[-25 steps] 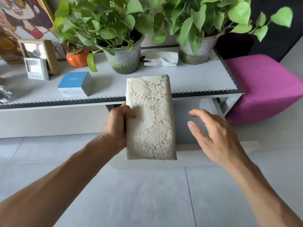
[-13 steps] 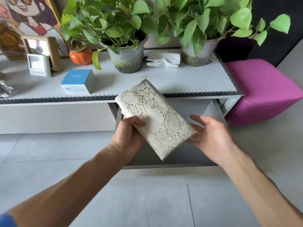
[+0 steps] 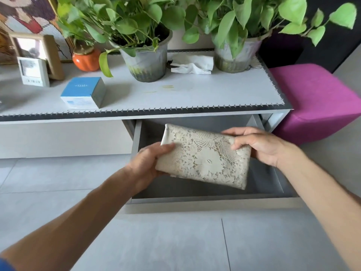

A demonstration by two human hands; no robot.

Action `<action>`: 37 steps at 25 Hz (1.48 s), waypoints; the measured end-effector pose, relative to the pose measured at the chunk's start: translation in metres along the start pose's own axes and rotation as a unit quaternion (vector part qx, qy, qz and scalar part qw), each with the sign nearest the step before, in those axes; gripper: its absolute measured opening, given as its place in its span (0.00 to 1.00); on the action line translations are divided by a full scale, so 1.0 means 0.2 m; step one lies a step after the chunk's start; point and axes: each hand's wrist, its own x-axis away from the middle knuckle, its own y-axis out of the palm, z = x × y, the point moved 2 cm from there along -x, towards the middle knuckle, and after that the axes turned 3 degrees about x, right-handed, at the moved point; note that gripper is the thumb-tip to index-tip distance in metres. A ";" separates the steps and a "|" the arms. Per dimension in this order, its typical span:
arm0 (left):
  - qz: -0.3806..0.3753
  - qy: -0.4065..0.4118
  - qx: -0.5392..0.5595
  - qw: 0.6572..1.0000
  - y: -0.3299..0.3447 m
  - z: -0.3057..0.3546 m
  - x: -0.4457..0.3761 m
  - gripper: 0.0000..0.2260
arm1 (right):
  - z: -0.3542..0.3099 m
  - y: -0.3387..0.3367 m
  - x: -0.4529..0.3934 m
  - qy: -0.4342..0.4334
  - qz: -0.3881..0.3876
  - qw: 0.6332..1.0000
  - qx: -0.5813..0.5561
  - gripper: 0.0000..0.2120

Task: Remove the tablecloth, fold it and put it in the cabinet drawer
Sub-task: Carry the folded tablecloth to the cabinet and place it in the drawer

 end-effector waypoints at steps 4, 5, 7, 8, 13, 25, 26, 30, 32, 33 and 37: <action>0.091 -0.066 -0.130 0.985 -0.04 -0.10 -0.09 0.12 | 0.08 0.02 -0.19 0.030 0.194 0.980 0.032 0.20; 0.090 -0.077 -0.149 0.982 -0.04 -0.11 -0.12 0.13 | 0.12 0.03 -0.23 0.042 0.225 0.973 0.035 0.21; 0.096 -0.082 -0.206 0.970 -0.06 -0.13 -0.18 0.17 | 0.21 0.02 -0.27 0.089 0.261 0.959 0.072 0.24; 0.104 -0.083 -0.239 0.962 -0.07 -0.15 -0.20 0.18 | 0.24 0.02 -0.27 0.133 0.255 0.947 0.141 0.26; 0.128 -0.071 -0.341 0.929 -0.10 -0.20 -0.27 0.25 | 0.32 0.08 -0.25 0.271 0.139 0.909 0.285 0.25; 0.116 0.005 -0.543 0.831 -0.06 -0.09 -0.26 0.24 | 0.19 0.11 -0.17 0.232 0.154 0.854 0.439 0.28; 0.120 0.063 -0.582 0.802 -0.04 -0.02 -0.19 0.24 | 0.15 0.12 -0.11 0.158 0.185 0.835 0.494 0.27; -0.158 0.212 -0.561 0.784 0.04 0.09 0.25 0.27 | 0.09 0.30 0.32 -0.166 0.023 0.906 0.388 0.25; -0.261 0.200 -0.613 0.718 0.07 0.02 0.42 0.23 | 0.14 0.37 0.46 -0.191 -0.080 0.863 0.461 0.23; -0.268 0.224 -0.636 0.688 0.08 -0.01 0.44 0.18 | 0.16 0.37 0.47 -0.221 -0.078 0.825 0.514 0.20; -0.202 0.399 -0.680 0.582 0.09 -0.03 0.39 0.12 | 0.16 0.35 0.41 -0.365 0.052 0.714 0.595 0.12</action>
